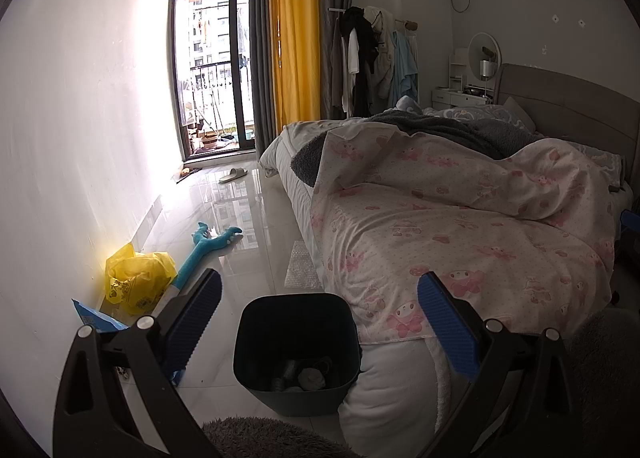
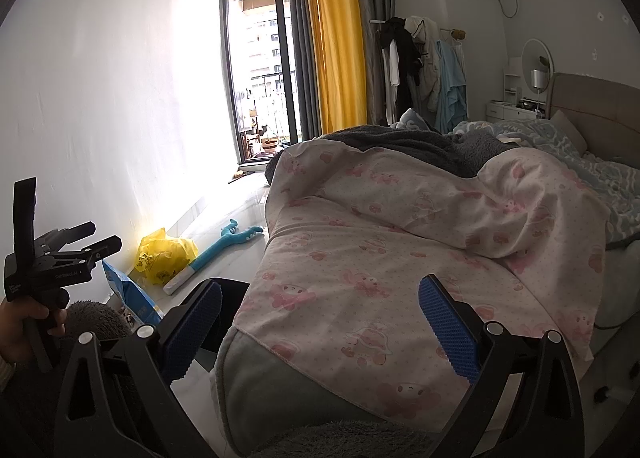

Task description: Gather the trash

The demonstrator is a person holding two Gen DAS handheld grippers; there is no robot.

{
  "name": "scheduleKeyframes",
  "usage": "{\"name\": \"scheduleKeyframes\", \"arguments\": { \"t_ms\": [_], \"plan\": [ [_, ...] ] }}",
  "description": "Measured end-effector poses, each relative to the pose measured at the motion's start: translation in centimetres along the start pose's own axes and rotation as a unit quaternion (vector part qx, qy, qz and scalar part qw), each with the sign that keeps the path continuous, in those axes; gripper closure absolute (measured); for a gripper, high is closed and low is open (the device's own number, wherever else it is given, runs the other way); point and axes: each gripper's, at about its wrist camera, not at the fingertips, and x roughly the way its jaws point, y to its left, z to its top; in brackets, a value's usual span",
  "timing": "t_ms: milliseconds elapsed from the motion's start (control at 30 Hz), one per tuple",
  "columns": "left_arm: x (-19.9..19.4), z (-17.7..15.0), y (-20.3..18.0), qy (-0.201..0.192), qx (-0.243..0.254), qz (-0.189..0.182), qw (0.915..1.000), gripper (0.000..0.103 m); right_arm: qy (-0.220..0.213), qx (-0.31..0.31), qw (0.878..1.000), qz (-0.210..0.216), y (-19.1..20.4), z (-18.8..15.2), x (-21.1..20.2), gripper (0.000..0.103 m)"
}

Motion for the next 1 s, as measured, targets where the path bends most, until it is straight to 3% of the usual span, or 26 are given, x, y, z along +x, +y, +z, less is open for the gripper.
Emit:
{"name": "scheduleKeyframes", "arguments": {
  "t_ms": [1000],
  "plan": [
    [0.05,-0.05,0.01,0.002,0.003,-0.006,1.0000,0.003,0.005,-0.003,1.000,-0.006,-0.23,-0.34,-0.03,0.003]
  ]
}}
